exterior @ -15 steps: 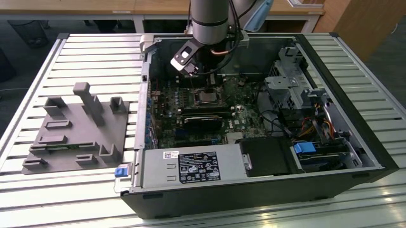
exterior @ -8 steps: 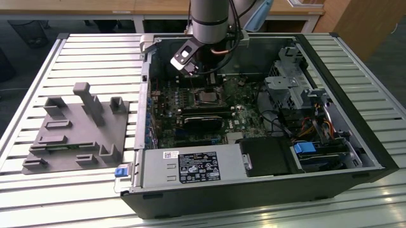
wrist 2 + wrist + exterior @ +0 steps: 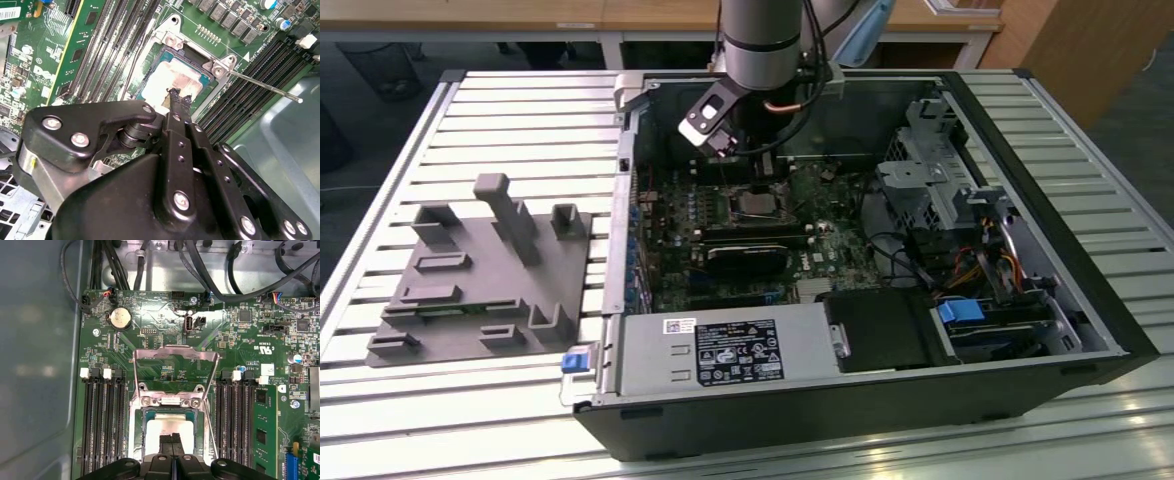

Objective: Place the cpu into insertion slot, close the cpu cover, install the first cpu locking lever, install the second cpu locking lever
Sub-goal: 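Close the cpu cover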

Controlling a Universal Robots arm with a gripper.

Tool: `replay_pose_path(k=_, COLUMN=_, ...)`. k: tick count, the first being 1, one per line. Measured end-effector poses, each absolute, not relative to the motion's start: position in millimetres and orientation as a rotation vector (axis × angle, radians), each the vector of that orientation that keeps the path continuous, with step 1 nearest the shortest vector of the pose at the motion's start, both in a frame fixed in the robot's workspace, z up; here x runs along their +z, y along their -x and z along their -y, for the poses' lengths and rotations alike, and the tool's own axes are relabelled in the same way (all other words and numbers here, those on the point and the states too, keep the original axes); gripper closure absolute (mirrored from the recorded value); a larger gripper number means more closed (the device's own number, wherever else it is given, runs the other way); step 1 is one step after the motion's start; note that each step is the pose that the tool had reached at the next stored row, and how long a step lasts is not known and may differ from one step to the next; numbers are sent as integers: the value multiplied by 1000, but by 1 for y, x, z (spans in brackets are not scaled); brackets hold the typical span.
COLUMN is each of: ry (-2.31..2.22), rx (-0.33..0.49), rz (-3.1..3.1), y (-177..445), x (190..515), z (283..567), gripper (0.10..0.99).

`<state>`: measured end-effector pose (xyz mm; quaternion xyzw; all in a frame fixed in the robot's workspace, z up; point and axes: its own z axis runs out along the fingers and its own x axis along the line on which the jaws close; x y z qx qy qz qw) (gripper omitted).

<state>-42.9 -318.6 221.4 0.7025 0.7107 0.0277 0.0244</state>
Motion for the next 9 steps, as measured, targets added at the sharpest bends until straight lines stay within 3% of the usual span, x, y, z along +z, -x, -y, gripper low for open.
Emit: replay_pose_path(k=9, ry=-2173, rx=86, rz=-2199, y=43, x=223, z=319, gripper=980)
